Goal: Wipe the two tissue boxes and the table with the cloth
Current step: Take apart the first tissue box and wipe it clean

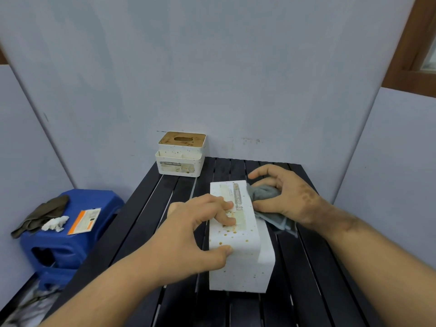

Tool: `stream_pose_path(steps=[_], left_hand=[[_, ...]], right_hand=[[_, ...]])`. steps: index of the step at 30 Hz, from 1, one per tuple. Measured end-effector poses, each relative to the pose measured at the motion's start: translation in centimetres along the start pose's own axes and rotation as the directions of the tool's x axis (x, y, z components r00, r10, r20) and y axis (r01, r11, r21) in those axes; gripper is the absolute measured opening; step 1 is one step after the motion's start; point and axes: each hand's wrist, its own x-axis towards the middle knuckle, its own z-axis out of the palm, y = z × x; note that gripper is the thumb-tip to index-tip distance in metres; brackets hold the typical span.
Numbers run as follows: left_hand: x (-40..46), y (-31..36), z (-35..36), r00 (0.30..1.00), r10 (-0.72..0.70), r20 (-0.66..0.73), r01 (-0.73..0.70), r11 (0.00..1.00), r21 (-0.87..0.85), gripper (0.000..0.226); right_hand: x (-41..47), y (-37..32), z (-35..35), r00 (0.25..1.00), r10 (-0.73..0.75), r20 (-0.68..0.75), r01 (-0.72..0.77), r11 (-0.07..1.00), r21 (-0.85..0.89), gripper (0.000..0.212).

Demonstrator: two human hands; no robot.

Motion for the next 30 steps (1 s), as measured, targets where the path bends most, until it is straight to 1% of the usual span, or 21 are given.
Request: stream_pose_path(steps=[2,4,6,8,9,11,12,14,17,21,24,26,30], left_hand=[[0.1,-0.1,-0.1,1.000,0.001,0.004,-0.001,1.000,-0.028,0.043],[0.2,-0.2,-0.2,1.000,0.006,0.016,-0.006,0.999,-0.034,0.041],[0.3,0.0,-0.1,1.000,0.022,0.016,-0.022,1.000,-0.014,0.038],[0.3,0.1,0.0,1.000,0.030,0.007,-0.030,0.999,0.020,0.034],[0.3,0.3,0.1,1.000,0.030,0.000,-0.030,0.999,0.034,0.034],[0.3,0.2,0.3,0.999,0.046,-0.019,-0.045,0.997,0.061,0.033],[0.3,0.2,0.4,0.998,0.056,-0.025,-0.054,0.996,0.076,0.033],[0.3,0.1,0.4,0.998,0.058,-0.031,-0.054,0.994,0.099,0.035],[0.2,-0.1,0.4,0.999,0.043,-0.031,-0.040,0.994,0.097,0.035],[0.0,-0.1,0.5,0.999,0.036,-0.032,-0.033,0.995,0.091,0.034],[0.0,0.0,0.7,0.999,0.034,-0.038,-0.031,0.996,0.079,0.033],[-0.1,0.0,0.7,0.999,0.036,-0.035,-0.033,0.997,0.069,0.032],[-0.2,-0.4,1.0,0.998,0.050,-0.039,-0.048,0.997,0.063,0.032]], right_hand=[[-0.2,-0.1,-0.3,0.999,0.000,0.045,0.000,1.000,0.003,0.052],[0.0,0.0,0.1,1.000,-0.003,0.012,0.004,0.999,-0.033,0.050],[0.3,0.4,0.5,0.995,-0.009,-0.099,0.004,0.999,-0.049,0.046],[0.7,0.8,1.0,0.974,-0.008,-0.226,-0.005,0.998,-0.055,0.040],[0.8,0.9,1.4,0.964,-0.010,-0.267,-0.004,0.999,-0.052,0.039],[0.7,1.0,2.2,0.952,-0.041,-0.304,0.020,0.997,-0.070,0.035],[0.5,1.0,2.3,0.954,-0.063,-0.294,0.036,0.995,-0.095,0.033],[-0.1,0.7,1.7,0.975,-0.070,-0.211,0.043,0.991,-0.130,0.031],[-1.5,0.4,-0.3,0.996,-0.004,-0.089,-0.008,0.990,-0.138,0.035],[-4.1,-0.1,-1.6,0.998,0.060,-0.031,-0.065,0.984,-0.167,0.035],[-6.3,-0.9,-1.1,0.996,0.061,0.069,-0.050,0.989,-0.139,0.035],[-7.5,-1.3,-0.4,0.998,0.021,0.067,-0.010,0.988,-0.157,0.033],[-9.3,-1.1,0.1,1.000,-0.015,-0.003,0.015,0.986,-0.166,0.029]])
